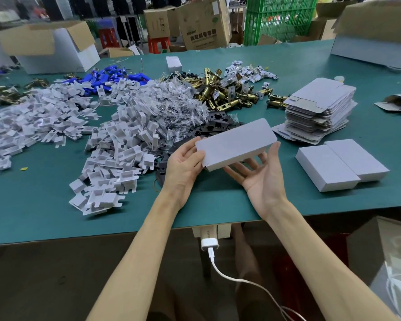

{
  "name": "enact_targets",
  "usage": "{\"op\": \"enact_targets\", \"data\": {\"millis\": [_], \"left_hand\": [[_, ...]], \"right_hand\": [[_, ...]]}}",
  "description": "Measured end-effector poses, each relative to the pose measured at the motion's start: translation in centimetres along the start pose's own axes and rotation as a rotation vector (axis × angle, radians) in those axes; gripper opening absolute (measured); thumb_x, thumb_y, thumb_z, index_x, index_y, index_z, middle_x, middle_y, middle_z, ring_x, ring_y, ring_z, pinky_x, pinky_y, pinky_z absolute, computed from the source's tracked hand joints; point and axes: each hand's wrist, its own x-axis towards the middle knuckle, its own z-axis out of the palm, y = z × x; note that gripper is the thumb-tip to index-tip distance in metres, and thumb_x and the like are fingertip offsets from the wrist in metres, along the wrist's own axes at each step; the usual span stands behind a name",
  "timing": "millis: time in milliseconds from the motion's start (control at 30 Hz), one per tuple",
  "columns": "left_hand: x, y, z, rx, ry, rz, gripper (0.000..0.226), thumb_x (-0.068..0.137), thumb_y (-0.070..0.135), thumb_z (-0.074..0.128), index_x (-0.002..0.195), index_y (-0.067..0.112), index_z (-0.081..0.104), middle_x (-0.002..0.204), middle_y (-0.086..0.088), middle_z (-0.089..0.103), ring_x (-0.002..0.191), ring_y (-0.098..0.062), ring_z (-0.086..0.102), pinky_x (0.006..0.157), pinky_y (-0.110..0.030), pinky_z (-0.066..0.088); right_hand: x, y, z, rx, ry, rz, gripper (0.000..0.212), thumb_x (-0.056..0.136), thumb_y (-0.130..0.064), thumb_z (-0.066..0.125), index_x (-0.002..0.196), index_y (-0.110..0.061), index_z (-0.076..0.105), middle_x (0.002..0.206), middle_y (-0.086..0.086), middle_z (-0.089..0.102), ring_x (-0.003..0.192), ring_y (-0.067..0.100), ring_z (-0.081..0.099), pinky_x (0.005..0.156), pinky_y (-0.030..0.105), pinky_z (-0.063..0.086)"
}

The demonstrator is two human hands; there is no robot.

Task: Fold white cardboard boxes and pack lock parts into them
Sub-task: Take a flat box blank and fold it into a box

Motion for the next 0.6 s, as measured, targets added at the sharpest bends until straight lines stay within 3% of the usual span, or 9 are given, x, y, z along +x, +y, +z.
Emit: {"op": "enact_targets", "data": {"millis": [133,267,433,600], "left_hand": [[0.01,-0.05,-0.17,0.050,-0.021,-0.008,0.032,0.103,0.001,0.055,0.134,-0.005,0.062,0.129,-0.016,0.070,0.112,-0.021,0.065,0.088,-0.026,0.058],[0.04,-0.03,-0.18,0.034,-0.027,-0.025,0.032,0.104,-0.002,0.050,0.130,0.008,0.066,0.123,-0.005,0.074,0.106,-0.014,0.068,0.087,-0.025,0.058],[0.14,-0.17,0.26,0.085,0.029,-0.076,0.042,0.110,0.006,0.044,0.151,0.010,0.049,0.141,-0.006,0.065,0.111,-0.014,0.063,0.086,-0.026,0.060],[0.09,-0.32,0.32,0.156,0.033,-0.061,0.040,0.110,0.007,0.043,0.150,0.006,0.049,0.137,-0.011,0.065,0.112,-0.017,0.060,0.094,-0.032,0.056]], "right_hand": [[-0.19,0.07,0.27,-0.075,-0.016,-0.043,0.052,0.098,-0.051,0.057,0.143,-0.025,0.050,0.137,0.010,0.062,0.120,0.034,0.066,0.090,0.054,0.058],[-0.12,0.38,0.19,-0.140,-0.009,-0.081,0.035,0.100,-0.017,0.063,0.134,-0.018,0.055,0.123,0.005,0.071,0.120,0.034,0.065,0.088,0.052,0.060],[-0.15,0.45,0.19,-0.151,0.023,-0.064,0.024,0.101,-0.014,0.061,0.125,-0.013,0.060,0.128,0.015,0.063,0.124,0.036,0.061,0.085,0.053,0.060],[-0.18,0.46,0.38,-0.190,0.029,-0.065,0.022,0.101,-0.013,0.060,0.123,-0.011,0.060,0.136,0.024,0.057,0.123,0.035,0.062,0.086,0.053,0.060]]}}
